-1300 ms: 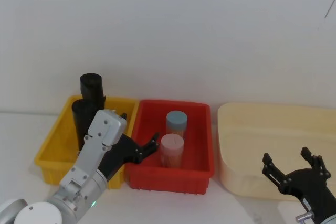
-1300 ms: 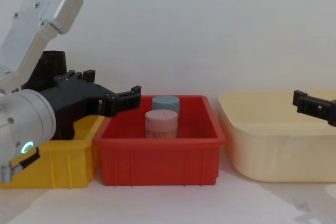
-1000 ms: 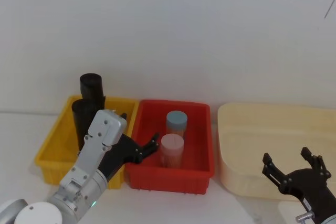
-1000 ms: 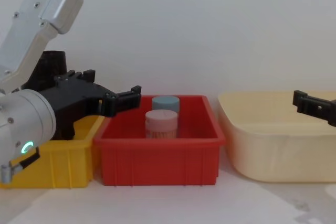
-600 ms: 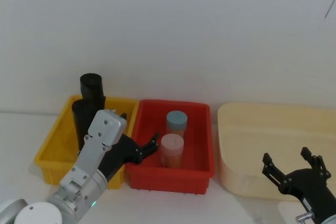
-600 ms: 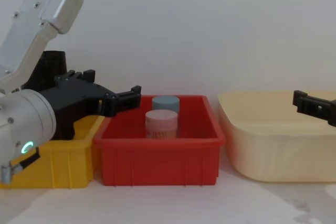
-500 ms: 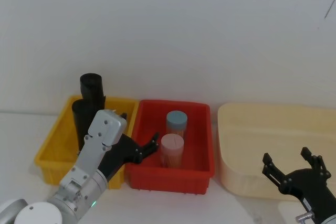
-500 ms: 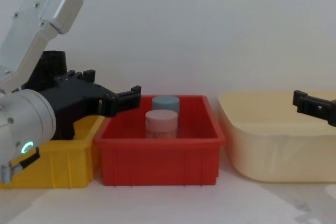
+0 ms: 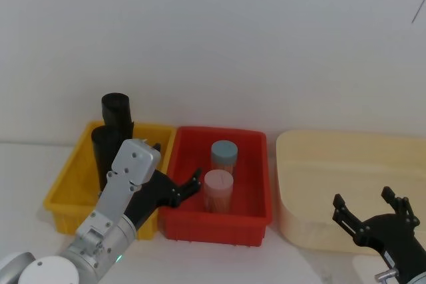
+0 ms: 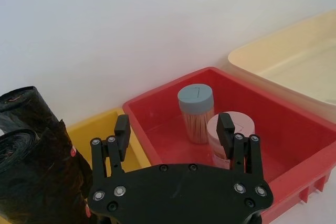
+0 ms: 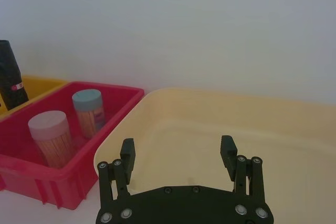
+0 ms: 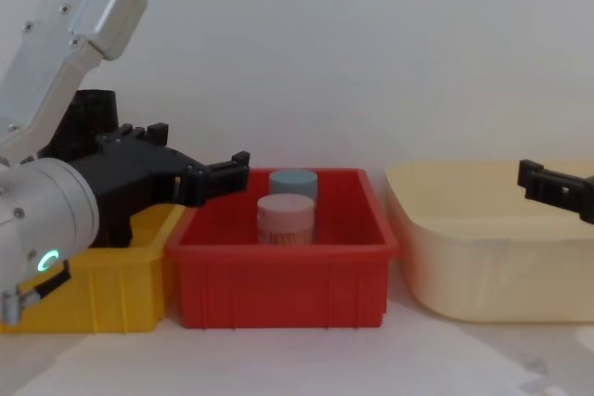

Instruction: Pick up the garbage bag with the one hand and transfer it to the other hand.

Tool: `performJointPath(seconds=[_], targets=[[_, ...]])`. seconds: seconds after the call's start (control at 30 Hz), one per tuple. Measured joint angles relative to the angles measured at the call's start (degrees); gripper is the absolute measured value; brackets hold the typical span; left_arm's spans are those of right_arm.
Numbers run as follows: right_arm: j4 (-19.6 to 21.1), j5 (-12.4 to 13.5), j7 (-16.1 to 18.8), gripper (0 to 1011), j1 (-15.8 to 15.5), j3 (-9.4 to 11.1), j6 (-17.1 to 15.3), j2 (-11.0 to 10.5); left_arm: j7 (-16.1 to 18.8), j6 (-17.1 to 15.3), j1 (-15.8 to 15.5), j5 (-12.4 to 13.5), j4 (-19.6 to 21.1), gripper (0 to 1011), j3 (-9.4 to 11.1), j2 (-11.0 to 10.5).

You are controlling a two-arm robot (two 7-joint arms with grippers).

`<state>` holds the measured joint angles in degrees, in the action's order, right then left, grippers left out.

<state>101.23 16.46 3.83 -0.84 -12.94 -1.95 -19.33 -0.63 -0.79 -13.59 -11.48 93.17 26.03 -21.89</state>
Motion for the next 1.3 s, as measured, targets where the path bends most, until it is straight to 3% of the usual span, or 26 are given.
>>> performJointPath(seconds=[0.37,0.73,0.87,0.93,1.03,1.07,1.2,1.3], targets=[[-0.8,0.8,1.5,1001,1.3,0.1,-0.8,-0.1,-0.2,-1.2,-0.8,0.2,0.4,1001,-0.1,0.2],[-2.6,4.6,7.2,1001,7.2,-0.5,-5.3,-0.1,-0.9,-8.5,-2.8,-0.5,5.5,1001,-2.5,-1.1],[-3.3,6.1,9.3,1002,10.3,-1.6,-7.8,0.4,-1.0,-13.6,-2.3,-2.0,9.6,1001,-5.7,-2.9],[-3.4,6.4,9.6,1002,10.8,-1.8,-8.4,0.5,-1.0,-14.2,-2.0,-2.3,10.3,1001,-6.4,-3.2],[-3.9,7.1,10.6,1002,12.8,-2.8,-10.0,1.0,-0.9,-17.8,0.1,-4.0,13.5,1001,-10.5,-5.0],[-4.1,7.4,11.0,1001,13.7,-3.3,-10.8,1.3,-0.9,-17.8,0.1,-4.0,13.5,1001,-10.5,-5.0],[-4.7,8.1,12.1,1002,16.3,-5.1,-12.9,2.3,-1.2,-20.3,3.3,-6.3,16.1,1001,-15.4,-6.7],[-5.1,8.3,12.5,1002,17.4,-6.0,-13.8,2.7,-1.6,-21.0,5.1,-7.4,17.1,1001,-17.9,-7.3]])
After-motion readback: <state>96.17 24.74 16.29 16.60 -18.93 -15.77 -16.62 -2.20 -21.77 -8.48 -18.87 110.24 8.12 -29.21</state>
